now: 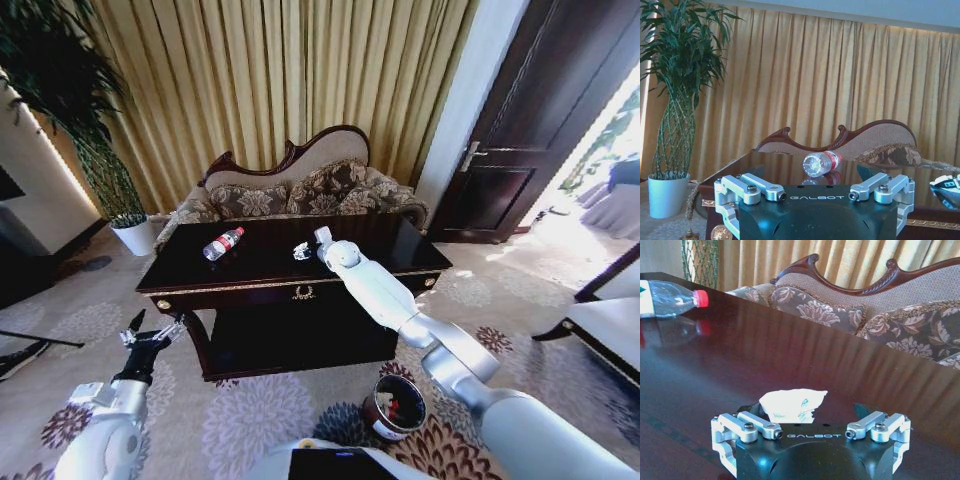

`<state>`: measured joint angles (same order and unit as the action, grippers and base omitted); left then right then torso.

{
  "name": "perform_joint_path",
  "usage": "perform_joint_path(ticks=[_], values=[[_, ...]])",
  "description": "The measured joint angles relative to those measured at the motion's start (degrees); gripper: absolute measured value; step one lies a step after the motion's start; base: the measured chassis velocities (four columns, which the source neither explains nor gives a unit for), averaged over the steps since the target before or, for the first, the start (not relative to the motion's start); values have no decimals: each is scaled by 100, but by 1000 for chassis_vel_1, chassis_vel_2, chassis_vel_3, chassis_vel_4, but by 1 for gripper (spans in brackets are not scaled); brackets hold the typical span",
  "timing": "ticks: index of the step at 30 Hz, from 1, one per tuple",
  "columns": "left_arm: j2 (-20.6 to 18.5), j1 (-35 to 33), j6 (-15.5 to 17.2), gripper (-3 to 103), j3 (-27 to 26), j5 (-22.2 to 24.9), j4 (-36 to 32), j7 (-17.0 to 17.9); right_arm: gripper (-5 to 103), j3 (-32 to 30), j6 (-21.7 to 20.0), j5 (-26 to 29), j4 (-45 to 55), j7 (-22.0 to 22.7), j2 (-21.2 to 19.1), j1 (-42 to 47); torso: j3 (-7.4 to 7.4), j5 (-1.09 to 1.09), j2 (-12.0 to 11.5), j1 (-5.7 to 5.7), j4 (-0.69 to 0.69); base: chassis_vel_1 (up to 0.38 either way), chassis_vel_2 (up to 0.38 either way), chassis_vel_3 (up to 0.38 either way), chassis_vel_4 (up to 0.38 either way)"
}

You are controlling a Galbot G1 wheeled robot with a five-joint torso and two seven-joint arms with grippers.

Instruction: Move to the front of the table and place the trash on the table into the trash bin.

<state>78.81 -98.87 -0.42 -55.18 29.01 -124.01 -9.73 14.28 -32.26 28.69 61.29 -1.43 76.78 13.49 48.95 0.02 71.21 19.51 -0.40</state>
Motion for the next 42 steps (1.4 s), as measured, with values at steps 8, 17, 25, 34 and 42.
perform_joint_path(ticks=[8,17,25,34,42], values=[[-3,31,0,100,30,-16,-2,5,101,-10,90,1,-38,-66,-86,29,0,0,0,0,-1,0,0,0,0],[-4,30,3,100,35,-26,21,8,65,-29,168,-14,-34,-83,-82,123,-1,0,1,-1,0,0,0,0,0],[-28,30,4,100,34,-25,28,9,38,-46,170,-43,-16,-88,-104,156,-1,0,0,-1,0,0,0,0,0],[-20,19,5,100,42,-23,32,3,12,-153,126,-38,161,-71,-155,233,1,0,0,-1,-1,0,0,0,0],[-33,26,2,100,57,-15,47,-6,0,-367,3,191,797,11,-354,429,1,-1,-1,0,0,0,0,0,0]])
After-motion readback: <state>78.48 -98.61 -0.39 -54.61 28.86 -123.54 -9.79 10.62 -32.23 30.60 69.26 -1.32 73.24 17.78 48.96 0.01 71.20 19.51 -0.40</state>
